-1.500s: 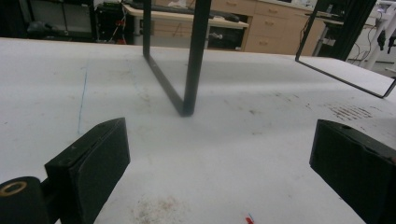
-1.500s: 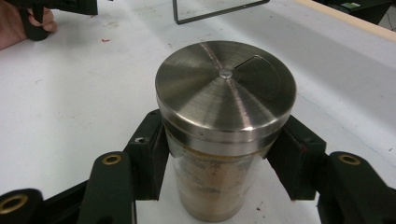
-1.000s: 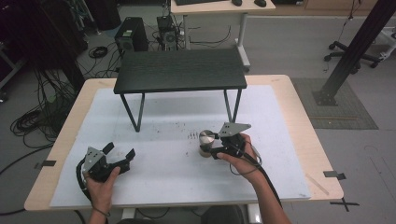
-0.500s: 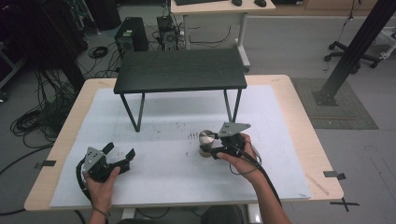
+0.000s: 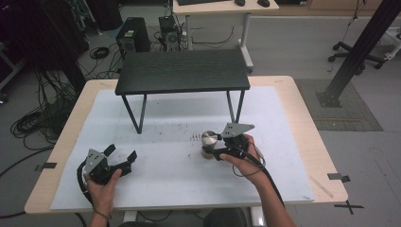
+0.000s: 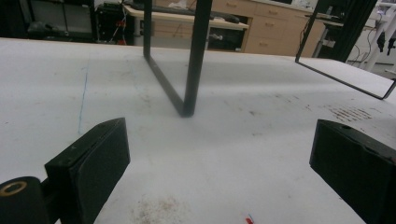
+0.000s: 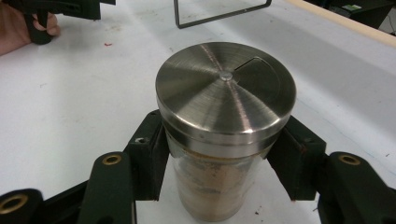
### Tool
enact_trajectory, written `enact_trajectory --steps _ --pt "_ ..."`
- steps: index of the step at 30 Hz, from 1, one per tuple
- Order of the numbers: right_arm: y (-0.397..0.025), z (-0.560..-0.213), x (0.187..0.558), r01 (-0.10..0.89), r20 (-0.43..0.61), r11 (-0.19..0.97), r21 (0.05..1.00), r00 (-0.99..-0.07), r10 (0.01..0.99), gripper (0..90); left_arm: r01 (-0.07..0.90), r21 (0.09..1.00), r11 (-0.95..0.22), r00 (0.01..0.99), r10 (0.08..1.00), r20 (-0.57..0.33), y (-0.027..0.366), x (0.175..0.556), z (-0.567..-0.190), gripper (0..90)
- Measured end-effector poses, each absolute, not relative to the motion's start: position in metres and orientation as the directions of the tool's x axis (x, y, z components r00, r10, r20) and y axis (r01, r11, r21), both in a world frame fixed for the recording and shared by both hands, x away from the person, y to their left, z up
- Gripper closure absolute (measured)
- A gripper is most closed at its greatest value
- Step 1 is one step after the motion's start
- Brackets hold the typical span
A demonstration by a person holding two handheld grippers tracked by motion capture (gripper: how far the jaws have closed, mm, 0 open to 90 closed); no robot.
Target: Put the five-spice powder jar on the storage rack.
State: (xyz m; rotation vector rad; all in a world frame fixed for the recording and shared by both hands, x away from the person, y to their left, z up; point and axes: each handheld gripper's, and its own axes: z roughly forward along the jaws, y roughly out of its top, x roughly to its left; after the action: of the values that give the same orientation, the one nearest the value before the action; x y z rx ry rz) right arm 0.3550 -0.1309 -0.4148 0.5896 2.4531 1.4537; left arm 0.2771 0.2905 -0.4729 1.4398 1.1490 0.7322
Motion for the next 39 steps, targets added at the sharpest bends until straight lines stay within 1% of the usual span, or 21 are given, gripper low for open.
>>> enact_trajectory --steps 11,19,30,39 --pt "-0.132 -0.399 0.352 0.209 -0.008 0.442 0.873 -0.898 0.440 43.2 0.250 0.966 0.071 0.339 0.928 -0.156 0.290 0.277 -0.473 5.3" --pt "-0.132 -0.377 0.350 0.197 -0.016 0.458 0.867 -0.907 0.422 43.2 0.247 0.966 0.074 0.340 0.927 -0.158 0.291 0.277 -0.473 5.3" --pt "-0.137 -0.351 0.348 0.200 -0.011 0.455 0.868 -0.908 0.420 43.2 0.247 0.966 0.071 0.342 0.927 -0.156 0.291 0.277 -0.473 5.3" --pt "-0.139 -0.326 0.347 0.184 -0.029 0.466 0.866 -0.910 0.413 43.3 0.248 0.966 0.073 0.343 0.926 -0.158 0.291 0.277 -0.473 5.3"
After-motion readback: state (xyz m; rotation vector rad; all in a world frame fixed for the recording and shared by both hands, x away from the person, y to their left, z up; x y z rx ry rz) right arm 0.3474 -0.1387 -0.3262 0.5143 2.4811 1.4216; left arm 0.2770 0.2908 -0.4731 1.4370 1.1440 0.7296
